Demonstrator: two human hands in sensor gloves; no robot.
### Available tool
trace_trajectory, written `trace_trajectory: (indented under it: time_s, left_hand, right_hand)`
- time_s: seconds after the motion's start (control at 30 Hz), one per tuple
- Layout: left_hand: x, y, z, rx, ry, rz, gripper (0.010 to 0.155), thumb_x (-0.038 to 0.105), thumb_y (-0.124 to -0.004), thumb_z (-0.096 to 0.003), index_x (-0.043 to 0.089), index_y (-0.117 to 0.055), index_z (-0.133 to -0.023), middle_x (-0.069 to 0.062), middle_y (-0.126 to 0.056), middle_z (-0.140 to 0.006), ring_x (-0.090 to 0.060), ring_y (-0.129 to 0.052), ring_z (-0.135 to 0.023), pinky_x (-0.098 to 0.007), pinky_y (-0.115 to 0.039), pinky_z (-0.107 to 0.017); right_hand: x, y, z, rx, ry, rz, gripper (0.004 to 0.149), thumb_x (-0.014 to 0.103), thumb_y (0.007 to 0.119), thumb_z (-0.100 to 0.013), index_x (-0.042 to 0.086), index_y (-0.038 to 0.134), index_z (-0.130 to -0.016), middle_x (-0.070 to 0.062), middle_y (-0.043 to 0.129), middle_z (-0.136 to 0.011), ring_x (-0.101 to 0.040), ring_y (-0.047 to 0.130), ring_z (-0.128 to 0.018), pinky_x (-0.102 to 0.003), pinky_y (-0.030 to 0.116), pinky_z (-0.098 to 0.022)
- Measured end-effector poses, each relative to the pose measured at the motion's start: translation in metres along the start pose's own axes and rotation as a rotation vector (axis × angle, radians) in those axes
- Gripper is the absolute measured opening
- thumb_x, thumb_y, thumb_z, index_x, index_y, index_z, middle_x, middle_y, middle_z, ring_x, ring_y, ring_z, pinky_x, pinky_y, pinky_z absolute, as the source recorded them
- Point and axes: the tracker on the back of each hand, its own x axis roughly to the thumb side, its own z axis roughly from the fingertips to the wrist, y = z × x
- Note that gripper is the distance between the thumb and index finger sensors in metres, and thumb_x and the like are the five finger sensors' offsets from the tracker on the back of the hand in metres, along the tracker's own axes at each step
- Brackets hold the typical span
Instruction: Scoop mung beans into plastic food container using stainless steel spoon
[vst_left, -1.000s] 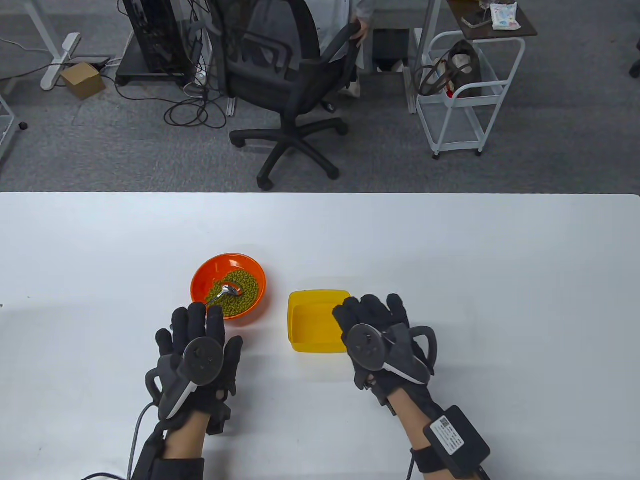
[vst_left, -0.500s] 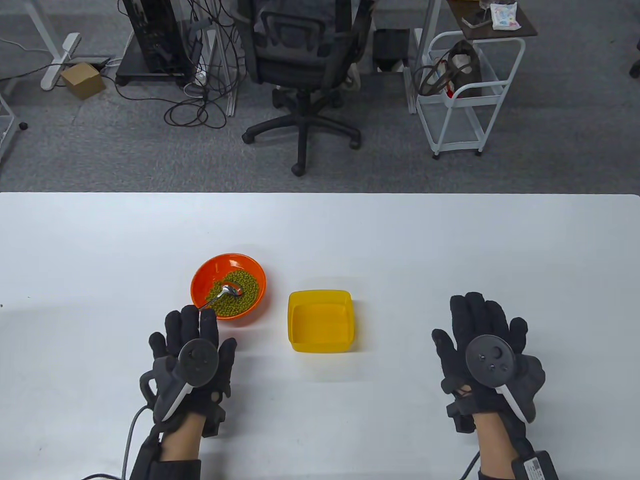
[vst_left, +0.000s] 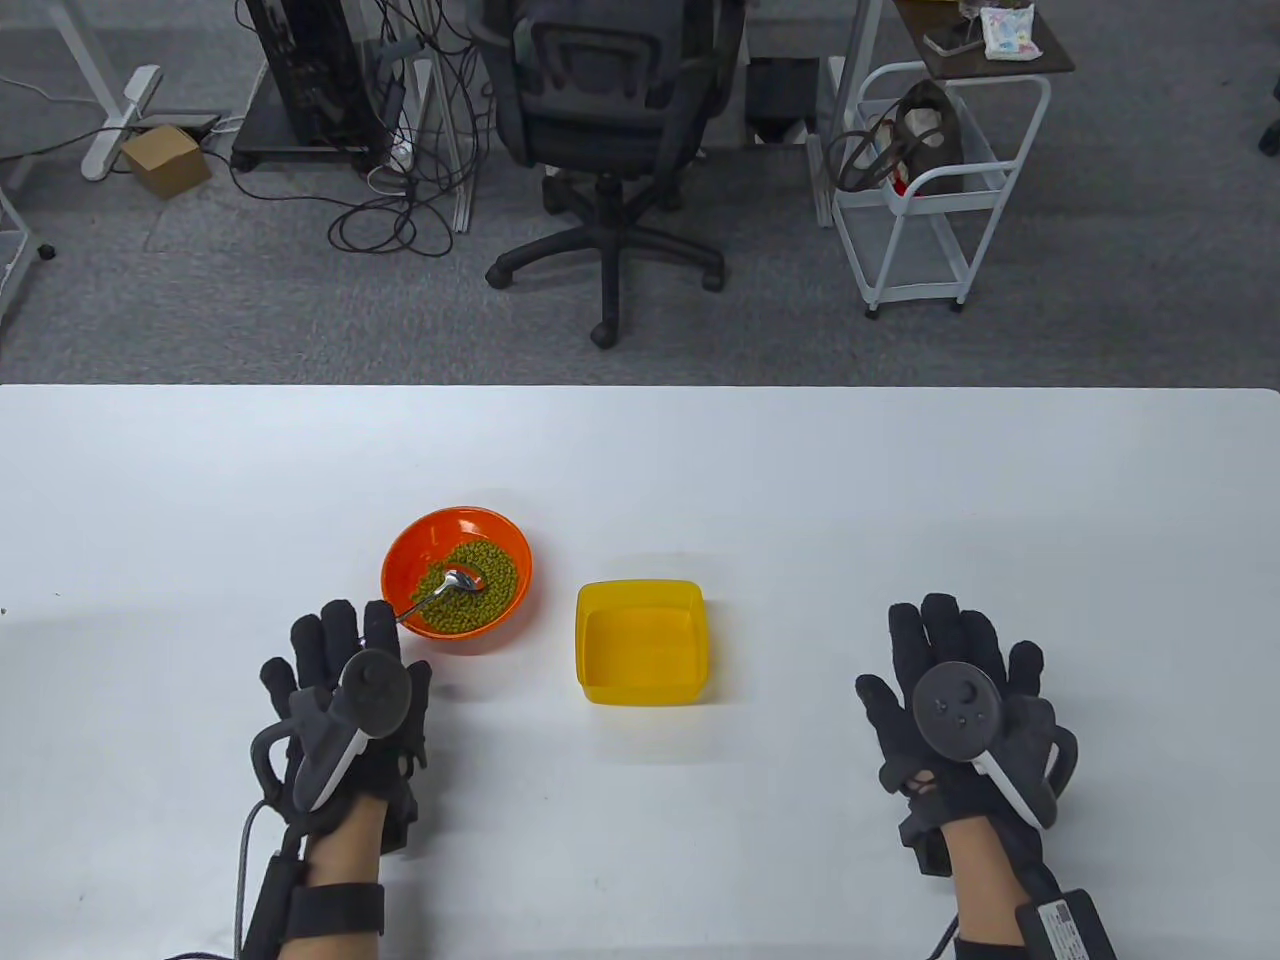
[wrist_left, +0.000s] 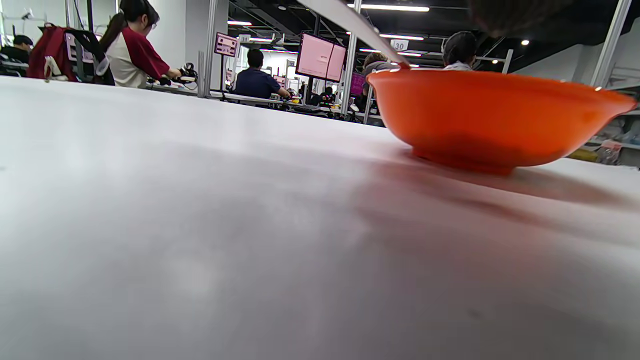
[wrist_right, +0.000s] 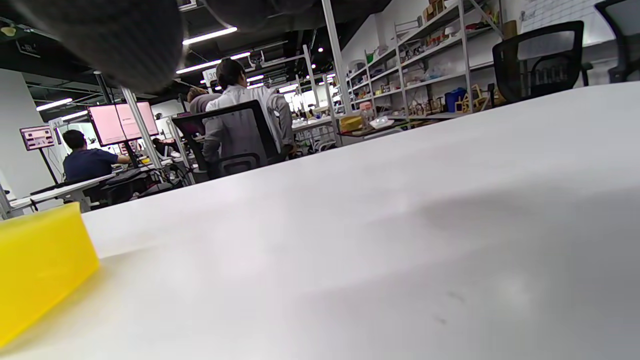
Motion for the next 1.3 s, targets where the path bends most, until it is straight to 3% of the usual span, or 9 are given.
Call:
trace_trajectory:
  time_s: [0.27,0.43,0.57,0.7,0.9,1.1,1.23,1.3]
  left_hand:
    - [0.012,-0.007,-0.023,0.003,-0.018,-0.17,0.074,0.053,-0.067,-0.046,0.047,-0.024,-0.106,-0.003,-0.024,-0.12,-0.037,-0.032,-0.112,-0.067,-0.028,-0.079]
    - [0.011,-0.009,-0.026,-0.002,-0.01,-0.164,0.067,0.047,-0.066,-0.0475,0.052,-0.031,-0.104,-0.003,-0.047,-0.116,-0.032,-0.059,-0.107,-0.062,-0.044,-0.079]
    - [0.011,-0.008,-0.022,0.029,-0.041,-0.182,0.06,0.042,-0.065,-0.0483,0.054,-0.04,-0.102,-0.001,-0.072,-0.103,-0.026,-0.081,-0.092,-0.058,-0.056,-0.075]
    - [0.013,-0.003,-0.016,0.133,-0.073,-0.227,0.054,0.038,-0.067,-0.047,0.048,-0.057,-0.099,0.006,-0.094,-0.078,-0.018,-0.099,-0.064,-0.051,-0.074,-0.063]
    - [0.004,0.008,-0.014,0.209,-0.007,-0.16,0.055,0.036,-0.068,-0.0466,0.04,-0.057,-0.1,0.004,-0.098,-0.069,-0.014,-0.104,-0.044,-0.046,-0.083,-0.052]
    - [0.001,0.007,-0.014,0.202,-0.02,-0.166,0.054,0.034,-0.071,-0.0459,0.046,-0.061,-0.098,0.002,-0.102,-0.065,-0.008,-0.107,-0.031,-0.04,-0.089,-0.043]
    - [0.008,0.006,-0.012,0.193,-0.055,-0.182,0.05,0.035,-0.071,-0.0452,0.045,-0.069,-0.094,0.003,-0.104,-0.062,-0.004,-0.108,-0.029,-0.036,-0.092,-0.039]
    - [0.012,0.007,-0.011,0.173,-0.067,-0.11,0.047,0.036,-0.07,-0.045,0.04,-0.073,-0.092,0.005,-0.106,-0.055,-0.002,-0.109,-0.026,-0.034,-0.094,-0.036]
  right_hand:
    - [-0.007,0.001,-0.004,0.023,0.03,-0.039,0.074,0.057,0.076,-0.049,0.036,0.037,-0.109,0.007,0.021,-0.118,-0.03,0.022,-0.111,-0.064,0.004,-0.073]
    - [-0.007,0.0,-0.004,0.026,0.037,-0.035,0.075,0.057,0.076,-0.049,0.036,0.037,-0.109,0.007,0.02,-0.118,-0.03,0.021,-0.111,-0.064,0.003,-0.073]
    - [-0.006,0.001,-0.004,0.029,0.031,-0.025,0.075,0.057,0.076,-0.049,0.036,0.037,-0.109,0.007,0.02,-0.118,-0.03,0.022,-0.11,-0.064,0.004,-0.073]
    - [-0.006,0.001,-0.003,0.025,0.027,-0.019,0.075,0.057,0.075,-0.049,0.036,0.036,-0.109,0.007,0.019,-0.118,-0.03,0.02,-0.11,-0.064,0.003,-0.072]
    - [-0.01,-0.004,0.0,0.007,0.031,-0.044,0.075,0.057,0.075,-0.049,0.035,0.035,-0.109,0.006,0.018,-0.118,-0.03,0.019,-0.11,-0.064,0.003,-0.072]
    - [-0.007,-0.003,-0.001,0.008,0.018,-0.042,0.072,0.057,0.075,-0.05,0.037,0.038,-0.109,0.006,0.017,-0.117,-0.03,0.019,-0.11,-0.064,0.003,-0.072]
    - [-0.004,-0.002,-0.001,0.007,0.006,-0.028,0.072,0.057,0.074,-0.05,0.038,0.038,-0.109,0.006,0.011,-0.117,-0.03,0.017,-0.109,-0.064,0.002,-0.072]
    - [-0.004,-0.002,-0.001,0.004,0.002,-0.027,0.071,0.057,0.074,-0.05,0.039,0.039,-0.108,0.006,0.01,-0.117,-0.03,0.017,-0.109,-0.064,0.002,-0.071]
